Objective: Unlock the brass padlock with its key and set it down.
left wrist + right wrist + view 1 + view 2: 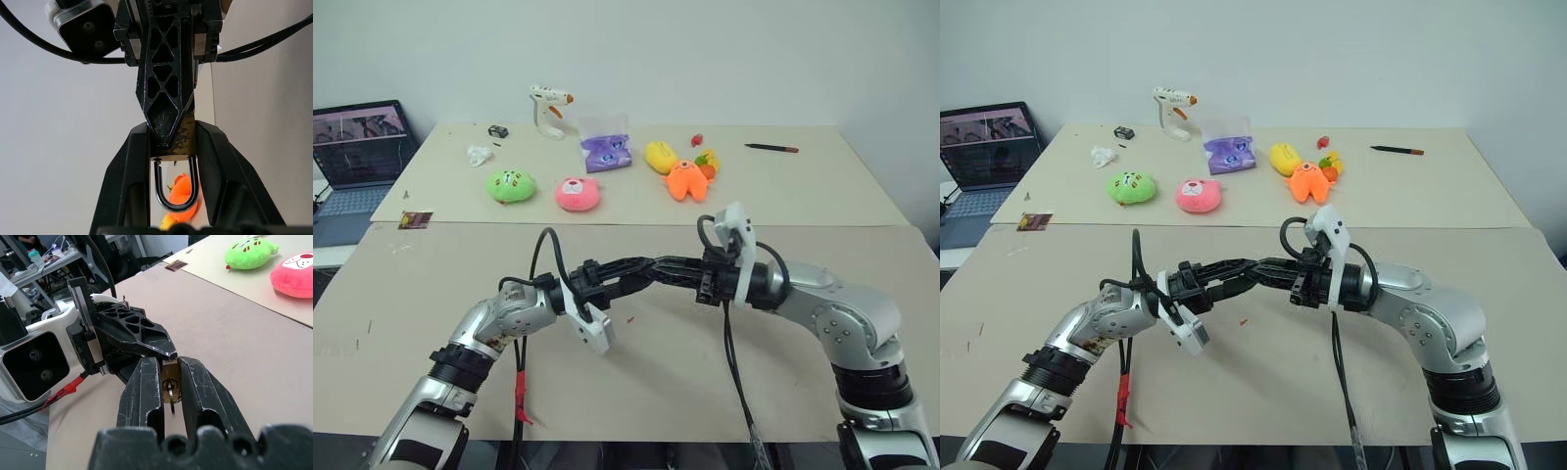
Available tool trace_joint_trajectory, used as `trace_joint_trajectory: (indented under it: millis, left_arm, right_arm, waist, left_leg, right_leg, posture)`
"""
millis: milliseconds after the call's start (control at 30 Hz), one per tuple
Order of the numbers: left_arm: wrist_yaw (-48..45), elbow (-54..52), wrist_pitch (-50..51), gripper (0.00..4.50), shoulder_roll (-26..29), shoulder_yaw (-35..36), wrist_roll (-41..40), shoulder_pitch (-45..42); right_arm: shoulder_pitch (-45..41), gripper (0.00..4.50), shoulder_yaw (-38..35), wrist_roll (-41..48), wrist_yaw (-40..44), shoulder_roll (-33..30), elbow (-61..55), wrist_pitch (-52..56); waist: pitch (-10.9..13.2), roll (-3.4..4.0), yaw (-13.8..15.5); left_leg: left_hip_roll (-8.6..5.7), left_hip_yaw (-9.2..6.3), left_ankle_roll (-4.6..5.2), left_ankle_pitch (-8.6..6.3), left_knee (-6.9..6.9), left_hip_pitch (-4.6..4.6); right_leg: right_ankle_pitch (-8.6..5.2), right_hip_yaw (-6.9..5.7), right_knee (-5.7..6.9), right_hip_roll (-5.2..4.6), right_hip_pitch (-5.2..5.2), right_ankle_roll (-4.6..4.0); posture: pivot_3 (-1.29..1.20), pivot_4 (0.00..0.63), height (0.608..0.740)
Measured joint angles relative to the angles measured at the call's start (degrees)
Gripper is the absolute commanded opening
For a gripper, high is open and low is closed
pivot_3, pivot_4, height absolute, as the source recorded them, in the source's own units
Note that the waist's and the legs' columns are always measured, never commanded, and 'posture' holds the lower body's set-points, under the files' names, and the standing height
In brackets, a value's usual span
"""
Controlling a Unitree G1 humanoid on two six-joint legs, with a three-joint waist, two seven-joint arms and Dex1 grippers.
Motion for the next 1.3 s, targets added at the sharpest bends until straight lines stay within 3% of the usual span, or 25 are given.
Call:
trace_joint_trajectory:
  millis: [400, 433, 467, 667, 700, 1200, 1300]
  left_arm:
    - [-1.07, 0.02, 0.19, 0.81, -0.01, -0.13, -0.69, 0.14]
    - [-1.28, 0.02, 0.24, 1.81, -0.01, -0.16, -0.99, 0.22]
    - [-1.49, 0.01, 0.35, 2.0, -0.02, -0.25, -1.36, 0.28]
    - [-2.35, 0.01, 1.14, 4.28, -0.06, -0.18, -4.29, 0.26]
    - [-2.39, 0.01, 1.15, 4.44, -0.06, -0.18, -4.35, 0.26]
    - [-7.58, 2.68, 10.04, 4.44, 1.68, 0.62, -10.22, 3.8]
    - [-8.43, 2.68, 10.17, 3.71, 1.67, 0.7, -11.39, 3.81]
  right_arm:
    - [-0.18, 0.09, 0.79, -1.88, 1.22, -0.49, -0.13, -0.57]
    - [-0.18, 0.09, 0.85, -1.92, 1.22, -0.49, -0.13, -0.56]
    - [-0.21, 0.09, 0.99, -2.02, 1.24, -0.51, -0.14, -0.54]
    - [-0.21, 0.09, 3.11, -2.45, 1.65, -0.6, -0.14, -0.4]
    - [-0.21, 0.09, 3.29, -2.47, 1.71, -0.6, -0.13, -0.4]
    - [-0.41, 0.09, 2.11, -2.87, 2.53, -1.15, 0.89, -0.4]
    - [-0.43, 0.09, 2.11, -2.88, 2.53, -1.15, 1.04, -0.4]
  waist:
    - [0.0, 0.0, 0.01]
    - [0.0, 0.0, 0.01]
    - [0.0, 0.0, 0.01]
    - [0.0, 0.0, 0.02]
    - [0.0, 0.0, 0.02]
    - [0.0, 0.0, -0.01]
    - [0.0, 0.0, 0.03]
  left_leg:
    - [0.0, 0.0, 0.0, 0.0, 0.0, 0.0]
    - [0.0, 0.0, 0.0, 0.0, 0.0, 0.0]
    - [0.0, 0.0, 0.0, 0.0, 0.0, 0.0]
    - [0.0, 0.0, 0.0, 0.0, 0.0, 0.0]
    - [0.0, 0.0, 0.0, 0.0, 0.0, 0.0]
    - [0.0, 0.0, 0.0, 0.0, 0.0, 0.01]
    - [-0.01, 0.0, 0.0, 0.0, 0.0, 0.01]
  right_leg:
    - [0.0, -0.01, 0.0, 0.0, 0.0, 0.0]
    - [0.0, -0.01, 0.0, 0.0, 0.0, 0.0]
    - [0.0, -0.01, 0.0, 0.0, 0.0, 0.0]
    - [0.0, -0.01, -0.01, 0.0, 0.0, 0.0]
    - [0.0, -0.01, -0.01, 0.0, 0.0, 0.0]
    - [0.0, -0.04, 0.01, 0.03, -0.01, 0.0]
    - [0.0, -0.02, -0.01, 0.01, 0.0, 0.0]
  posture:
    - [0.0, 0.15, 0.74]
    - [0.0, 0.15, 0.74]
    - [0.0, 0.15, 0.74]
    - [0.0, 0.15, 0.74]
    - [0.0, 0.15, 0.74]
    - [0.0, 0.15, 0.74]
    - [0.0, 0.15, 0.74]
